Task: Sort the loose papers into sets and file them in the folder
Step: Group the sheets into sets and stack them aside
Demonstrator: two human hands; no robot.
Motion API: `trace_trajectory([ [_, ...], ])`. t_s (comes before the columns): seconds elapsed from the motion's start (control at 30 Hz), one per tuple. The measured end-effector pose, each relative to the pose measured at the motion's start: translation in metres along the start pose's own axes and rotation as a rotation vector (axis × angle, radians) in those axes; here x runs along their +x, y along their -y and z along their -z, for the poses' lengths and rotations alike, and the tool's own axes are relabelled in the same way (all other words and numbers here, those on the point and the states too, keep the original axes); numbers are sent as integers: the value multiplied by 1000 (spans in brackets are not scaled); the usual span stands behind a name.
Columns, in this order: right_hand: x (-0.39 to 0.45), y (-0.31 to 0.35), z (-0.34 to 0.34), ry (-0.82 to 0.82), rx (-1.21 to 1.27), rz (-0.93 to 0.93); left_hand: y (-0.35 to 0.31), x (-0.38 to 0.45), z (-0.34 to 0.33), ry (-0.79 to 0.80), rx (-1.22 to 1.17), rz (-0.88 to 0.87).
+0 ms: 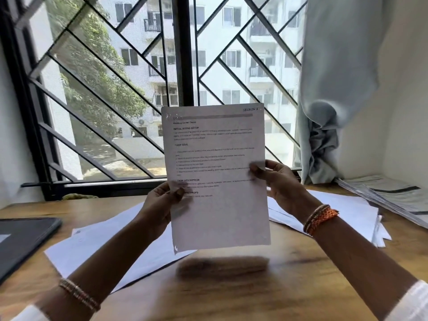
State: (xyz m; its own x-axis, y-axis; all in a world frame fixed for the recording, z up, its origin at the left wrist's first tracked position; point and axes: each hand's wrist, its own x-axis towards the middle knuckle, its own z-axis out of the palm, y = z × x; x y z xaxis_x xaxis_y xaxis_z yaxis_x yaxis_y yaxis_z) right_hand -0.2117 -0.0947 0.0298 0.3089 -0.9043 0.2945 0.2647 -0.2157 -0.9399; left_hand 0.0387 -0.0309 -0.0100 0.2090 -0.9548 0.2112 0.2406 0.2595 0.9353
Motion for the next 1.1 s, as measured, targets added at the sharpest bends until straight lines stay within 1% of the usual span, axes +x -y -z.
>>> trace_trajectory([
  [0.1,0,0,0,6,17,-5,2,2,0,-6,-5,-5],
  [0.2,1,-4,0,66,55,-30,3,0,-3,10,-21,3],
  [0.27,0,-9,-2,104,47,-65,4,-2,-7,20,-12,29],
  [0.33,-2,-14,-3,133,11,-120,1,-6,-8,68,16,81],
  [0.4,-6,-18,-2,237,-63,-213,-2,-8,-6,126,79,159],
  [0.43,-9,-19,-3,296,-106,-253,-3,-7,-5,113,124,176],
  [0.47,-9,-22,-4,312,-156,-277,-4,-8,-2,69,155,179],
  [0.5,-9,-24,-4,275,-204,-270,-5,-7,-2,21,170,166],
  [0.53,-6,-24,-4,186,-246,-230,-6,-7,-3,-10,168,152],
  [0.57,-3,-27,-4,56,-268,-183,-6,-6,0,-41,191,131],
  [0.6,3,-28,-1,-84,-280,-130,-7,-4,4,-73,271,113],
  [0.63,7,-30,2,-203,-286,-84,-7,-4,11,-89,402,100],
  [0.67,12,-31,9,-289,-278,-51,-8,-3,20,-71,577,107],
  [0.7,17,-34,17,-343,-270,-33,-8,-3,29,-2,774,149],
  [0.73,21,-38,25,-375,-266,-40,-7,-4,39,112,949,233],
  [0.77,24,-42,33,-403,-264,-56,-6,-5,46,242,1058,337],
  [0.8,26,-47,41,-428,-267,-84,-3,-6,49,362,1117,435],
  [0.83,27,-53,48,-449,-259,-113,0,-8,47,443,1169,475],
  [0.87,27,-56,52,-459,-248,-143,5,-10,43,494,1209,465],
  [0.9,26,-60,54,-452,-237,-184,11,-10,38,496,1248,406],
  [0.93,23,-61,54,-436,-228,-229,14,-10,32,454,1244,325],
  [0.97,19,-59,52,-401,-224,-263,15,-8,26,401,1145,273],
  [1.0,16,-56,49,-349,-216,-272,15,-4,23,340,953,282],
  [1.07,6,-50,35,-184,-188,-249,11,4,24,229,517,366],
  [1.1,2,-49,26,-91,-187,-236,9,8,26,207,367,386],
])
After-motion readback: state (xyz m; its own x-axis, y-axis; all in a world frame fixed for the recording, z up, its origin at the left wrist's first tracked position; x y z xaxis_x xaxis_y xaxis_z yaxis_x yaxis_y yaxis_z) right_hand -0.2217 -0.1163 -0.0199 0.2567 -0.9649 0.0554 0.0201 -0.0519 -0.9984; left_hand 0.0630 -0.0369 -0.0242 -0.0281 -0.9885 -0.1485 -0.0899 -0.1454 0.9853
